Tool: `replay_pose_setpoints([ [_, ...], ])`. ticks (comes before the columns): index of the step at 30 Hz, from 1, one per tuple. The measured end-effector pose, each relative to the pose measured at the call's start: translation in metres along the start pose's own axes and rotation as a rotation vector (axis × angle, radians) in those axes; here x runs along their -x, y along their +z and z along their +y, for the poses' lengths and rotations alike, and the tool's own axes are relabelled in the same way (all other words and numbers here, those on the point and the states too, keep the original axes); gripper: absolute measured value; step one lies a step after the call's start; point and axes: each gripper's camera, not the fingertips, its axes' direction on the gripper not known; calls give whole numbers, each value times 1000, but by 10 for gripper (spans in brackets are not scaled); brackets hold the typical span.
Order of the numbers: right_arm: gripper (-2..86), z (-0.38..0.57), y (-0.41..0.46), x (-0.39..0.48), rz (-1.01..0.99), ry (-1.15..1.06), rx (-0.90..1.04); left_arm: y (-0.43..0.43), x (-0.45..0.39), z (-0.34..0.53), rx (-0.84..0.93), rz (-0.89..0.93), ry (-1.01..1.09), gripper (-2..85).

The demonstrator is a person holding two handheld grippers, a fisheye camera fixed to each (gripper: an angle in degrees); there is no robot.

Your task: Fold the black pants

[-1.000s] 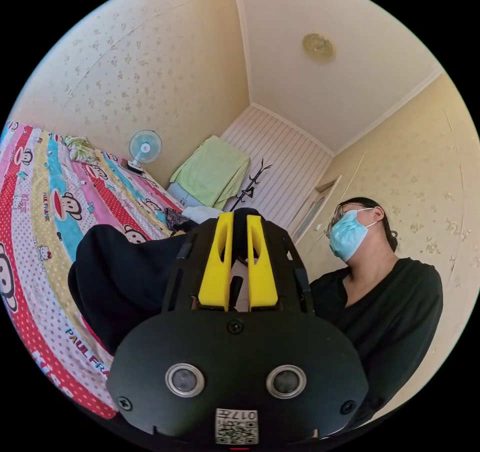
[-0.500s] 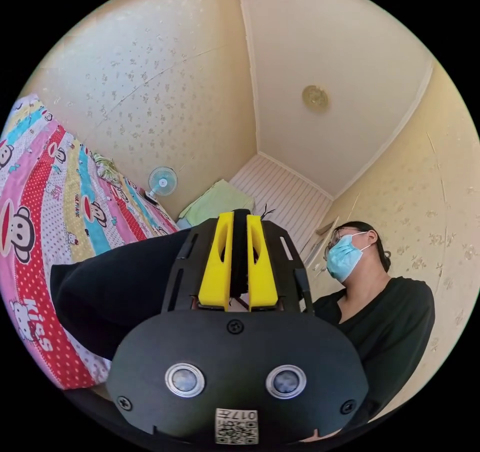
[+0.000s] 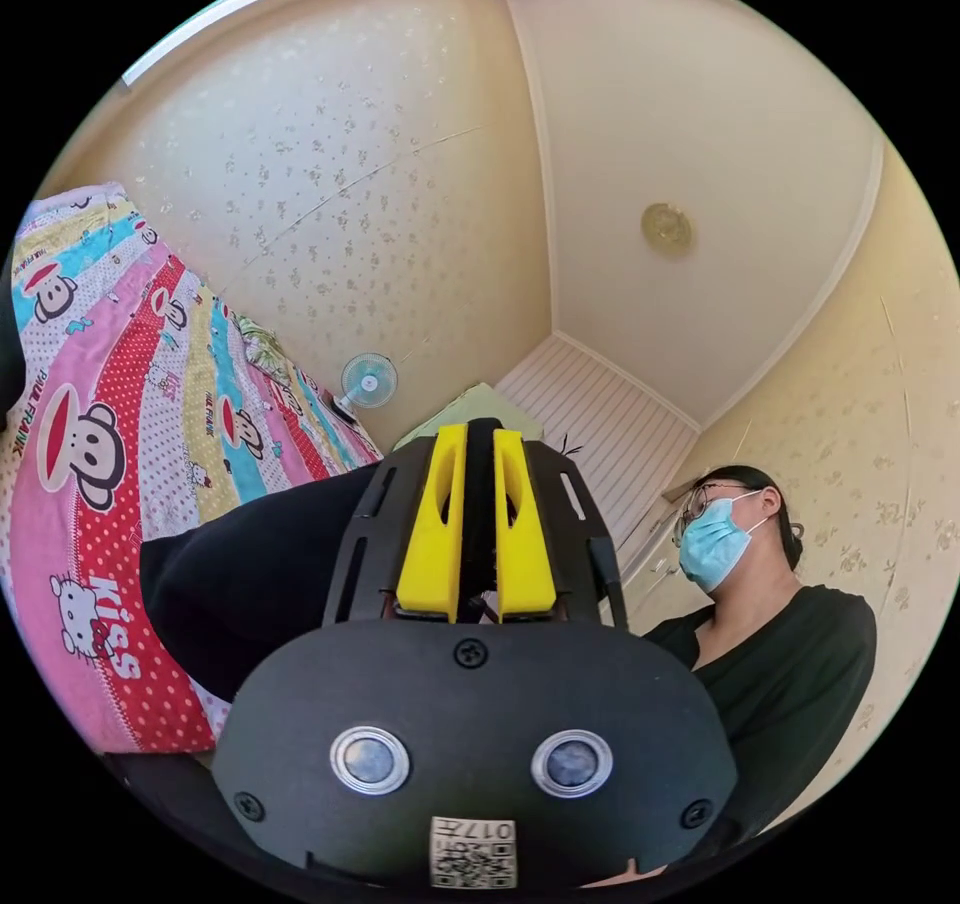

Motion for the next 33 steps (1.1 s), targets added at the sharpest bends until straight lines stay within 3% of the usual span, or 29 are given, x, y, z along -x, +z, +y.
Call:
replay_pose_setpoints([
  [3,256,-4,32,10,1,58,36,6,-4,-4,-1,4,-19,51],
  [10,179,-21,87,64,122,-89,152,13,-23,-3,-5,-22,-20,52],
  [17,122,-37,75,78,121,107,-67,15,-45,10,-20,-17,-32,51],
  [20,100,-89,60,85,113,193,0,15,-63,11,-35,-4,-7,51],
  [23,85,-159,37,102,94,144,22,13,-87,12,-73,31,34,51],
  [28,77,-283,-24,165,178,12,-162,23,-143,3,-87,186,137,51],
  [33,72,-383,-83,253,238,-188,-352,38,-256,-27,-64,286,360,51],
])
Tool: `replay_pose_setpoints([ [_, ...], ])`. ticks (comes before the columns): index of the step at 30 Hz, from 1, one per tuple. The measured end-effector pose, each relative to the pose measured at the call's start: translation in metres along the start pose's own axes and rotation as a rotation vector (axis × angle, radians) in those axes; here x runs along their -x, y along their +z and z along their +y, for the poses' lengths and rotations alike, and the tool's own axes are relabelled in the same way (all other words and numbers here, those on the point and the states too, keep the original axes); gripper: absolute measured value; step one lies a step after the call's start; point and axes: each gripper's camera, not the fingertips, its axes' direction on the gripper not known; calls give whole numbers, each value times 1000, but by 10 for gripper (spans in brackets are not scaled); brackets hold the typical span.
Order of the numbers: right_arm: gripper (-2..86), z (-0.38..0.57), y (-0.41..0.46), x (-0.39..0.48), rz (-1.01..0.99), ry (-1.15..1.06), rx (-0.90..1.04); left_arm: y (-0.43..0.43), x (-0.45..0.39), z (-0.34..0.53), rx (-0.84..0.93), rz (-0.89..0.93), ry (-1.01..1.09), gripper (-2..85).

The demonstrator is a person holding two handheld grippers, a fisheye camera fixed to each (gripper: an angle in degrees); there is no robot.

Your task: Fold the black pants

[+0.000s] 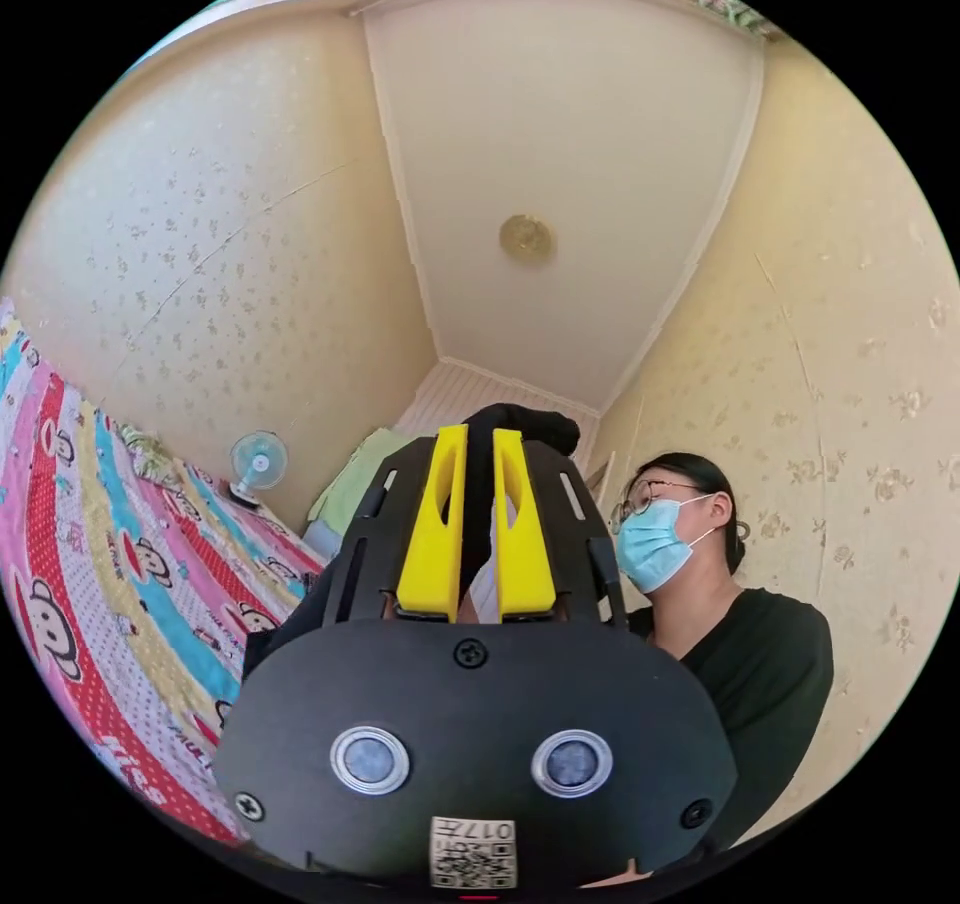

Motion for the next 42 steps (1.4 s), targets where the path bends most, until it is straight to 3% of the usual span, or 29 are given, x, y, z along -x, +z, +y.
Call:
replay_pose_setpoints([
  [7,65,-151,-42,96,222,-234,-317,76,-95,-68,75,45,251,51],
  [11,64,-215,-37,111,349,-317,-315,118,-94,-100,169,-47,292,51],
  [16,65,-288,36,25,462,-177,-150,155,-2,-111,278,-212,169,50],
  [21,71,-302,171,-124,731,-29,156,206,183,-97,454,-674,131,51],
  [23,77,-279,229,-192,800,-24,326,223,260,-63,624,-915,146,56],
  [24,82,-244,263,-239,824,45,442,226,317,-24,795,-1081,52,65],
  [25,87,-199,293,-285,843,166,598,225,344,-1,884,-1123,4,72],
  [27,91,-120,324,-336,798,276,794,204,415,111,1116,-1082,-82,83],
  [29,81,-30,345,-364,637,282,948,177,451,201,1229,-1031,-156,75],
  [32,42,122,362,-400,480,424,1254,129,498,349,1390,-869,-432,87],
  [34,47,225,353,-406,405,522,1450,104,508,422,1395,-755,-571,98],
  [36,45,277,339,-403,361,555,1524,75,505,489,1365,-731,-643,100],
  [39,35,277,294,-385,408,484,1321,37,477,507,1146,-863,-568,99],
  [42,22,270,252,-372,361,536,1349,6,450,515,974,-859,-688,100],
])
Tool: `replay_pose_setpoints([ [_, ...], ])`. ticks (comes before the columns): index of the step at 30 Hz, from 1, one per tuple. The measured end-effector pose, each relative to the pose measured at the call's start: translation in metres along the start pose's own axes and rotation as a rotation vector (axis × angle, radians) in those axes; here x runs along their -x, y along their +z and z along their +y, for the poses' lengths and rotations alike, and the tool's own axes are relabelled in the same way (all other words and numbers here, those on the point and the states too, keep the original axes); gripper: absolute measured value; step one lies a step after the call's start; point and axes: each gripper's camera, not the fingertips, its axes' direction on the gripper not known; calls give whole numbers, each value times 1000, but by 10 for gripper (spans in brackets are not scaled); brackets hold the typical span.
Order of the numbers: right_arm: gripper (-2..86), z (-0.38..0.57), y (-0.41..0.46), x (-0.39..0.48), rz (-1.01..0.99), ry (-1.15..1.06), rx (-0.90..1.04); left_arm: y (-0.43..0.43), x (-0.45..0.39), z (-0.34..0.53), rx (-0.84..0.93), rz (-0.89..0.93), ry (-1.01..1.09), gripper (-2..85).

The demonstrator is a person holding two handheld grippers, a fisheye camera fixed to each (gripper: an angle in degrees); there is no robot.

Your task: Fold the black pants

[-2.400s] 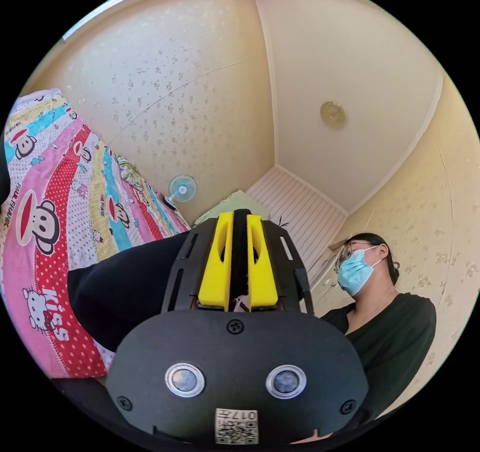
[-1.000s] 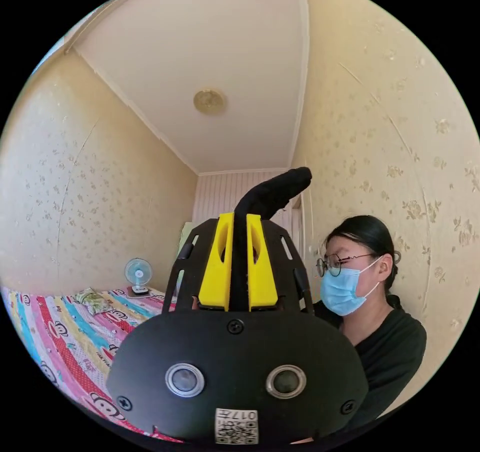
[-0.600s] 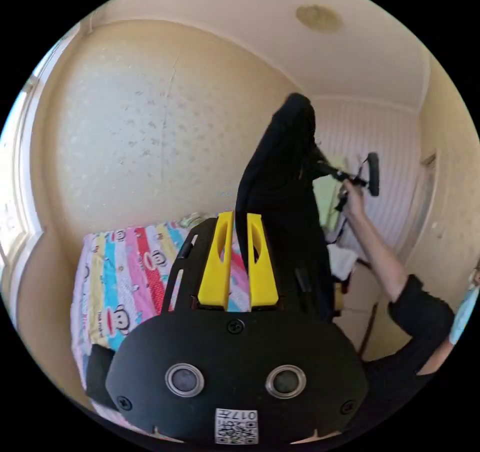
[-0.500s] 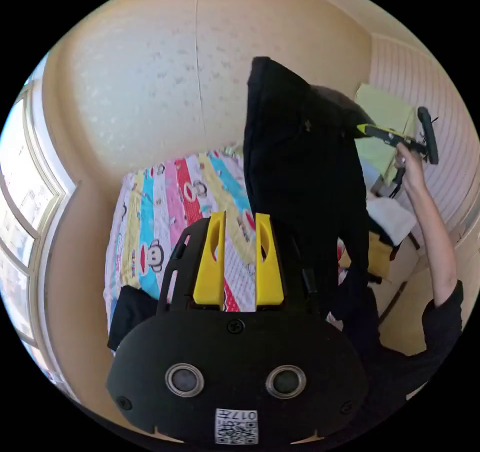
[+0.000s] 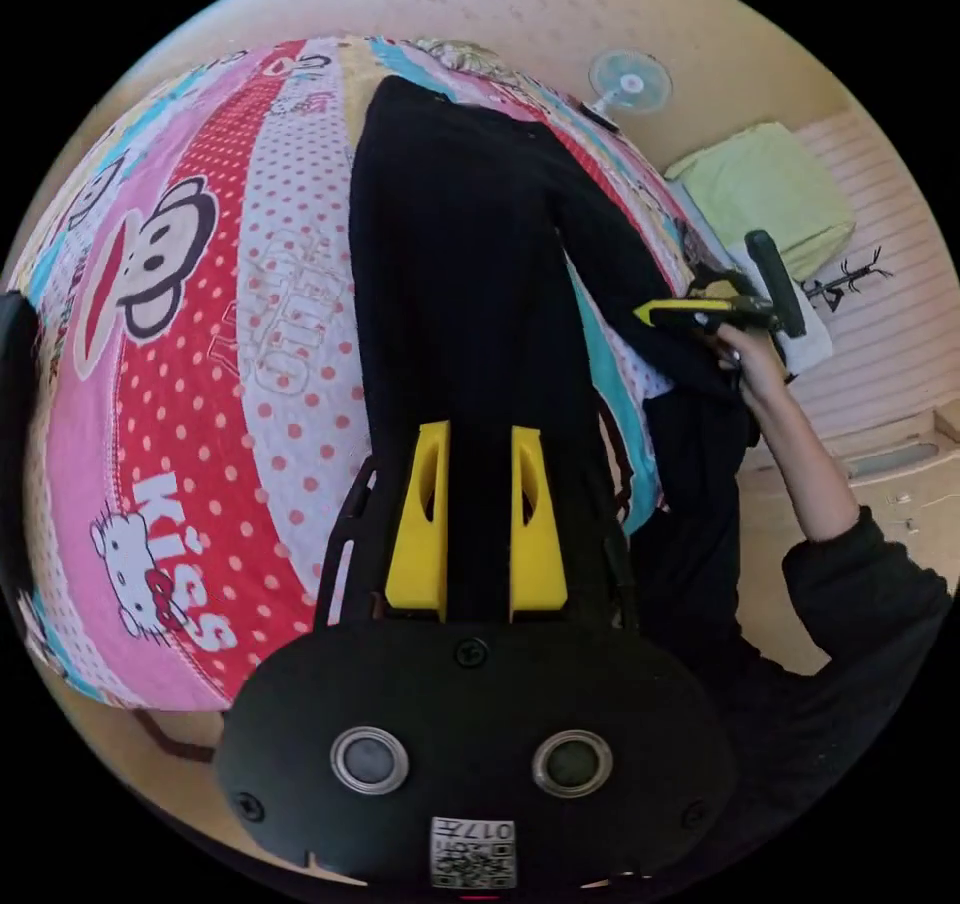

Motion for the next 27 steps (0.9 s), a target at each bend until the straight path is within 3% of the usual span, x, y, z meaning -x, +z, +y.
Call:
replay_pose_setpoints([
  [1,20,24,-7,-5,-37,7,-19,-1,-1,9,-33,66,11,103],
  [3,20,65,-20,-16,-98,33,-89,9,-11,49,-138,448,124,109],
  [6,29,140,-42,-43,-263,117,-241,52,-26,84,-26,712,202,101],
  [9,48,201,-51,-73,-361,179,-239,58,-33,109,-56,514,285,123],
  [15,99,278,-37,-122,-325,212,-276,25,-24,126,-242,245,355,132],
  [19,133,292,-23,-135,-277,195,-347,24,-17,132,-241,194,364,143],
  [23,135,288,1,-144,-247,216,-300,71,-2,131,-6,186,298,117],
  [27,53,315,-15,-124,-112,25,-223,69,40,143,41,316,205,49],
])
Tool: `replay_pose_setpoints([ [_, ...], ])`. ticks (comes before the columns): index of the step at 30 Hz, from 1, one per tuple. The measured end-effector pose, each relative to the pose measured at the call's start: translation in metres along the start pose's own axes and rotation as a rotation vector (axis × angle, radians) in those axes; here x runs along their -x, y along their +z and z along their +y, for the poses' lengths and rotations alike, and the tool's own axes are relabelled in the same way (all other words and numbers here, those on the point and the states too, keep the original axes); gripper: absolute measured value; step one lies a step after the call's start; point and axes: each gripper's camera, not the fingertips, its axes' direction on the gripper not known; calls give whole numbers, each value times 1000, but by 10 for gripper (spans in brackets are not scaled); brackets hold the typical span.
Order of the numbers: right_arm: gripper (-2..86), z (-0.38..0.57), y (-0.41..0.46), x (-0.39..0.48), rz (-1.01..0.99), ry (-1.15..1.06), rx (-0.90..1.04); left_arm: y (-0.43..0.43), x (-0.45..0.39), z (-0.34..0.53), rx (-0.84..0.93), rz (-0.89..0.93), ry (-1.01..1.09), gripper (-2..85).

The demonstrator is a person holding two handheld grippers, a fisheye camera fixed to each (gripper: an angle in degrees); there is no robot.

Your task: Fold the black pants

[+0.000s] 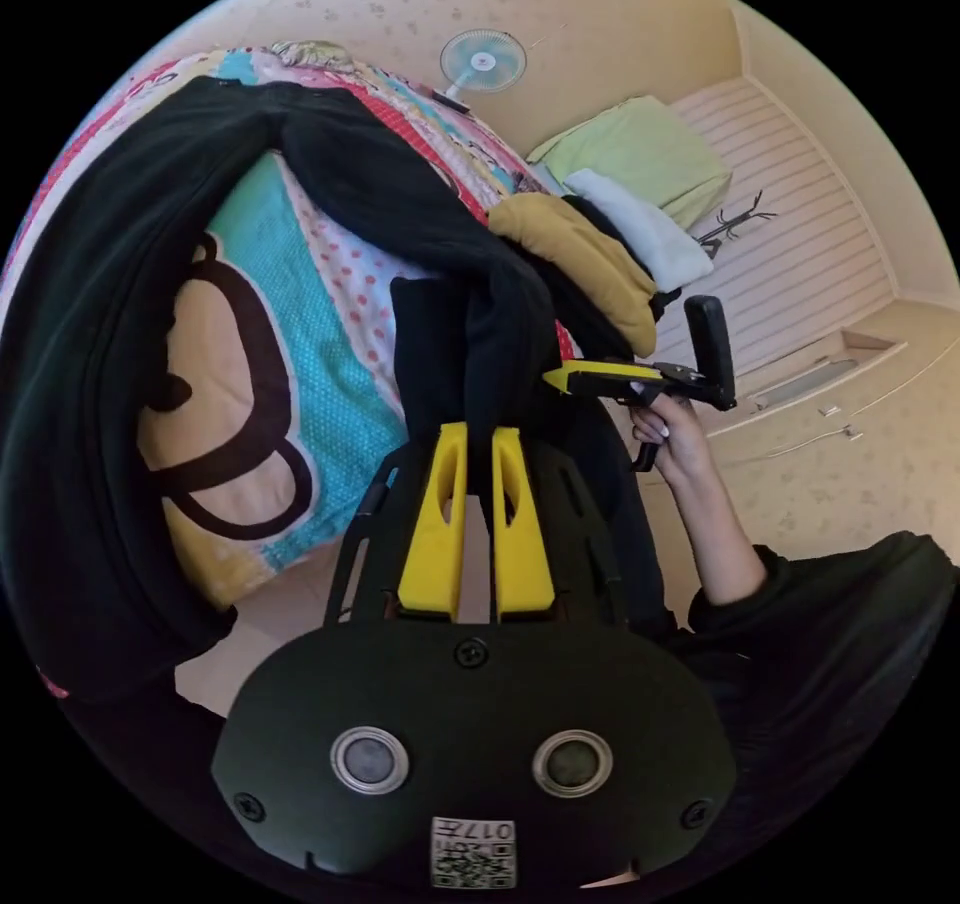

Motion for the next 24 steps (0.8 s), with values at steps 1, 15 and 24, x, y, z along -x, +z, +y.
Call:
replay_pose_setpoints([
  [1,47,14,-12,10,-31,-101,6,-7,5,4,-13,24,-11,49],
  [15,19,229,-194,36,-588,-900,-595,-197,30,73,77,512,-37,84],
  [24,15,192,-124,70,-795,-1057,-312,-202,-7,19,230,597,40,153],
])
